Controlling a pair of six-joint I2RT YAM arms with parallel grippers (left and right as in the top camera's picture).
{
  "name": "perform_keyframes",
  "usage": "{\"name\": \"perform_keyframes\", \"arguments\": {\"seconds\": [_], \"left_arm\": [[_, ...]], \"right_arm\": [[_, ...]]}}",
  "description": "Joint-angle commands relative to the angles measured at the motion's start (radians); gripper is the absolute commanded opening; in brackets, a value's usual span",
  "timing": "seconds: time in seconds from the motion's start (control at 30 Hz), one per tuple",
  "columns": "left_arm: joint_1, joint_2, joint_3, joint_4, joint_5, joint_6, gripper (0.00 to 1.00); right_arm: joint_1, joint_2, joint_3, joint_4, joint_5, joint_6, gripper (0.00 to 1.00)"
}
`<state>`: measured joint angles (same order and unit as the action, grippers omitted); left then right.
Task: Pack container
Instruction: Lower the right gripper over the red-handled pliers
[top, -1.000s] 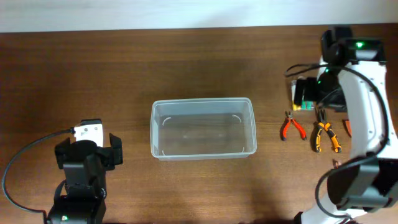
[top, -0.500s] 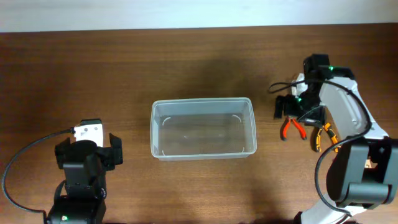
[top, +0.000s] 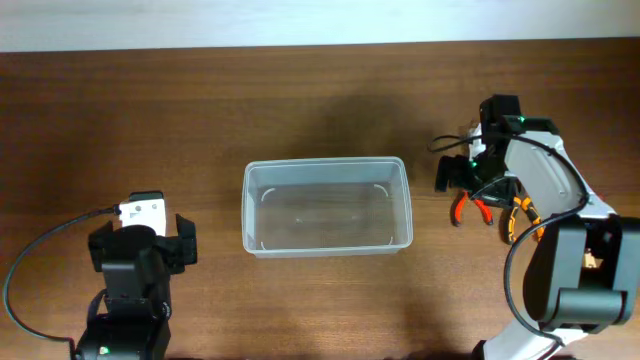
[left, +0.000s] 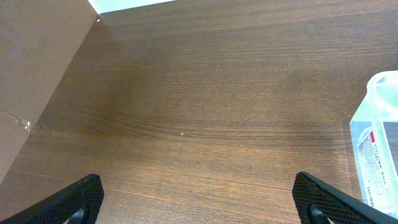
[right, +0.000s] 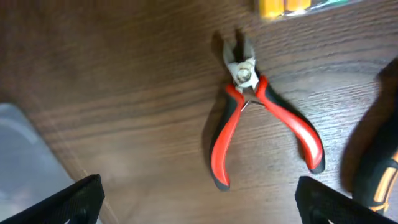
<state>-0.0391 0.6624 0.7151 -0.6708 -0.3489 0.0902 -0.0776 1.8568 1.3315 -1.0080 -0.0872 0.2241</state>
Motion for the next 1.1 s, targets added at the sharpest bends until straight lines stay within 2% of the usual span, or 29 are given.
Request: {"name": "perform_keyframes", "arguments": {"seconds": [0.0, 0.23, 0.73, 1.07], "left_arm": [[-0.004, 0.000, 0.021, -0.001, -0.007, 0.016, 0.99], [-0.004, 0.000, 0.021, -0.001, -0.007, 0.016, 0.99], [-0.004, 0.000, 0.021, -0.001, -0.007, 0.016, 0.99], [-0.004, 0.000, 0.021, -0.001, -0.007, 0.016, 0.99]], "right_arm": [[0.006, 0.037, -0.005, 0.010, 0.021, 0.039, 0.99], [0.005, 0.091, -0.005, 0.021, 0.032, 0.039, 0.99], [0.008, 0.095, -0.005, -0.024, 0.031, 0.039, 0.99], [0.070, 0.095, -0.005, -0.028, 0.039, 0.017, 0.99]]}}
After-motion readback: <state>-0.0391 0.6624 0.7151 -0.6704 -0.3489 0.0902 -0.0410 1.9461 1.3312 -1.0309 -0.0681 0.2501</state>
